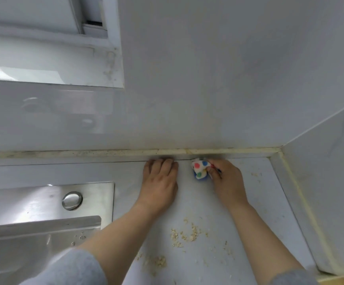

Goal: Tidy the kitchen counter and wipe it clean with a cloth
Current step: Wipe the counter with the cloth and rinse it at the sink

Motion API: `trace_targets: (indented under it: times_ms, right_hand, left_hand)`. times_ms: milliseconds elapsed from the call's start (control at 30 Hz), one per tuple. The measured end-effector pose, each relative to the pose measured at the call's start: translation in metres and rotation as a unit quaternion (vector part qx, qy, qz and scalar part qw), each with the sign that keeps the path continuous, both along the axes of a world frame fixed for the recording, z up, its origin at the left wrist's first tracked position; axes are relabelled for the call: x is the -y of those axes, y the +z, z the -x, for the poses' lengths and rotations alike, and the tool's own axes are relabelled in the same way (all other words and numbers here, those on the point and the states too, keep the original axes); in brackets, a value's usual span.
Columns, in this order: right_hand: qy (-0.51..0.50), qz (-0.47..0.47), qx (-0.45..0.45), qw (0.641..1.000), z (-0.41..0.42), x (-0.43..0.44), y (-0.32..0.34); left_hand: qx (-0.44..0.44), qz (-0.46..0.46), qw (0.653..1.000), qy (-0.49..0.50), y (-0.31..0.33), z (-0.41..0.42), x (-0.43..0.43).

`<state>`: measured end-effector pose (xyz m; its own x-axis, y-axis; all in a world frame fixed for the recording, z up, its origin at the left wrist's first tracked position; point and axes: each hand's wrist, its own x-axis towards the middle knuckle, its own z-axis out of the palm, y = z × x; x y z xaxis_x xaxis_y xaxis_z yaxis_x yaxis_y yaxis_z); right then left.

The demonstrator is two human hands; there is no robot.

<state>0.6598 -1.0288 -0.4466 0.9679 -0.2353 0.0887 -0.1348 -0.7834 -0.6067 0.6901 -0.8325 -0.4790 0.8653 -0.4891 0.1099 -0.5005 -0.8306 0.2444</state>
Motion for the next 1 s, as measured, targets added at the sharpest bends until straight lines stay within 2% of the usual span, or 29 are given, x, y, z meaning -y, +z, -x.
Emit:
trace_targets:
  times_ms: [167,333,467,633,833,1000]
  right_hand:
    - [0.016,0.002,-0.023,1.0,0.015,-0.002,-0.005]
    - [0.005,-0.011,-0.014,1.0,0.07,-0.018,-0.004]
    - [0.028,-0.022,-0.06,0.998,0.09,-0.023,0.004]
    - [-0.021,-0.004,0.021,1.0,0.062,0.005,0.029]
    - [-0.044,0.085,0.041,0.995,0.004,0.048,0.015]
    - [-0.061,0.018,0.011,0.998,0.003,0.048,-0.011]
  left_hand:
    - [-0.009,0.037,0.999,0.02,-0.005,0.002,0.002]
    - [-0.017,0.044,0.999,0.027,-0.004,0.002,0.001]
    - [-0.014,0.05,0.998,0.034,-0.005,0.002,0.001]
    - [-0.01,0.052,0.998,0.036,-0.003,0.002,0.003]
    - [0.006,0.058,0.997,0.04,-0.003,0.002,0.004]
    - [0.013,0.063,0.997,0.041,-0.003,0.002,0.004]
